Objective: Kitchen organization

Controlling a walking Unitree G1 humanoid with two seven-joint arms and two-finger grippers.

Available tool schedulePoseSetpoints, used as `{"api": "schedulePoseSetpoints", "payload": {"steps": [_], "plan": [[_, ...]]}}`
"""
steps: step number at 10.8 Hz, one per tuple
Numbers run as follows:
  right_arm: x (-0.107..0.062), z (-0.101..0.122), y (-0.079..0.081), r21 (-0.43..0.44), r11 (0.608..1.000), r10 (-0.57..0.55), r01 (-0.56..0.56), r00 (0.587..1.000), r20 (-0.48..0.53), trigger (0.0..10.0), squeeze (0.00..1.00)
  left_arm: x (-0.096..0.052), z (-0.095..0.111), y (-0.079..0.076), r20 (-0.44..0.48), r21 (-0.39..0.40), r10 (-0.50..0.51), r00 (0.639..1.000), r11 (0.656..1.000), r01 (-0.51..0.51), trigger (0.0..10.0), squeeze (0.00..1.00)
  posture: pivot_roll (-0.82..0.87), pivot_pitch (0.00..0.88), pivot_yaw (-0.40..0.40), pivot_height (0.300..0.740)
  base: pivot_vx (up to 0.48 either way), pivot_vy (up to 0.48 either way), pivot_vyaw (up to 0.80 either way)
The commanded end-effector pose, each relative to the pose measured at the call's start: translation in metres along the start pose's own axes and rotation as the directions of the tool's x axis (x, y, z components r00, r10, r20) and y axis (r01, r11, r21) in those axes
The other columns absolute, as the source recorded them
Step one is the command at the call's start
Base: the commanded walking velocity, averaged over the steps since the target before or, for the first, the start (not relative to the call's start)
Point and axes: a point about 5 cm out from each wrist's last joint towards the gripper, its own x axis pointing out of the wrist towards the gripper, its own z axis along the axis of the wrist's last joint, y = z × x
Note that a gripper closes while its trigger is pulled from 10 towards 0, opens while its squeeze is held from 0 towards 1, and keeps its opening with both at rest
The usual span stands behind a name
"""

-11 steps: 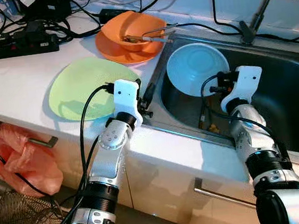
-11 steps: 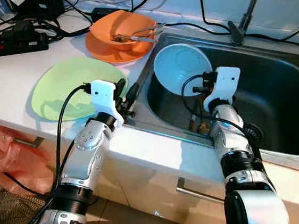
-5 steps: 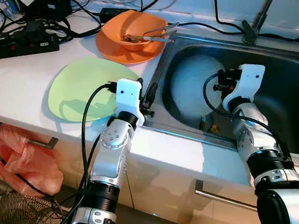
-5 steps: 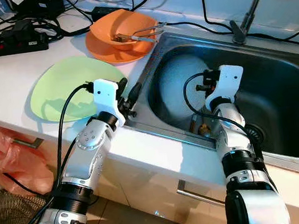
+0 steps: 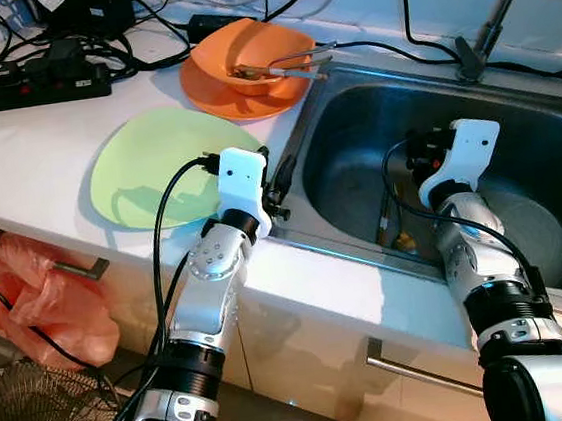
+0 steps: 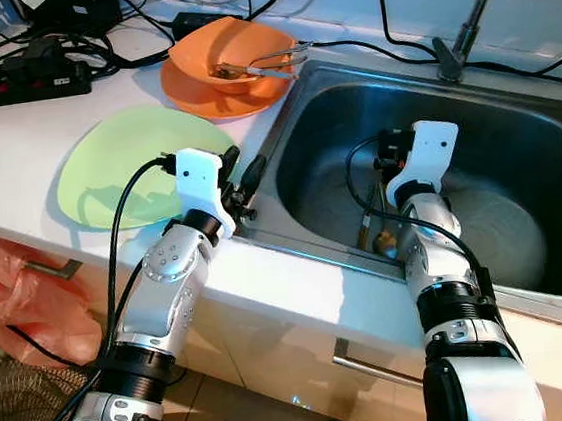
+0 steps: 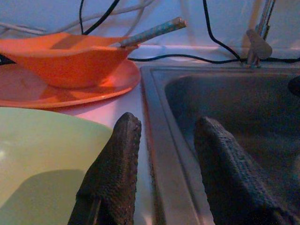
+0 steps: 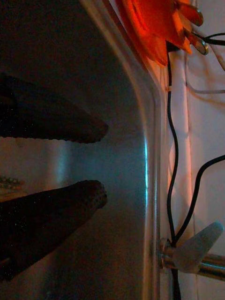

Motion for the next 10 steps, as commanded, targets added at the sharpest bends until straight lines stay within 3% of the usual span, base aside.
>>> {"api": "schedulePoseSetpoints", "payload": {"steps": [1,3,6,9,10], "plan": [[0.001,0.003,-0.004,0.004,1.000,-0.011,0.011,1.000,0.004,10.0,0.00,0.000,0.001,-0.002,-0.019,0.003,-0.005,1.000,1.000,0.005,10.0,0.00,0.05,0.118,-0.050,0.740,0.000,0.000,0.00],[0.001,0.002,-0.002,0.008,1.000,-0.010,0.010,1.000,0.000,10.0,0.00,0.007,0.033,0.002,0.084,0.019,0.001,0.996,1.000,-0.003,10.0,0.00,0.05,0.116,-0.050,0.740,0.000,0.000,0.00],[0.001,0.001,0.001,0.012,1.000,-0.002,0.002,1.000,-0.001,10.0,0.00,0.006,0.049,0.009,0.125,0.034,0.017,0.992,0.999,-0.021,10.0,0.00,0.06,0.111,-0.049,0.740,0.000,0.000,0.00],[0.000,-0.001,0.001,0.013,1.000,0.000,0.001,1.000,-0.006,10.0,0.00,-0.004,0.069,0.040,0.161,0.060,0.106,0.981,0.991,-0.117,10.0,0.00,0.07,0.114,-0.051,0.740,0.000,0.000,0.00],[0.000,-0.002,0.002,0.014,1.000,0.003,-0.003,1.000,-0.010,10.0,0.00,-0.019,0.079,0.076,0.173,0.063,0.229,0.958,0.968,-0.243,10.0,0.00,0.07,0.118,-0.055,0.740,0.000,0.000,0.00]]}}
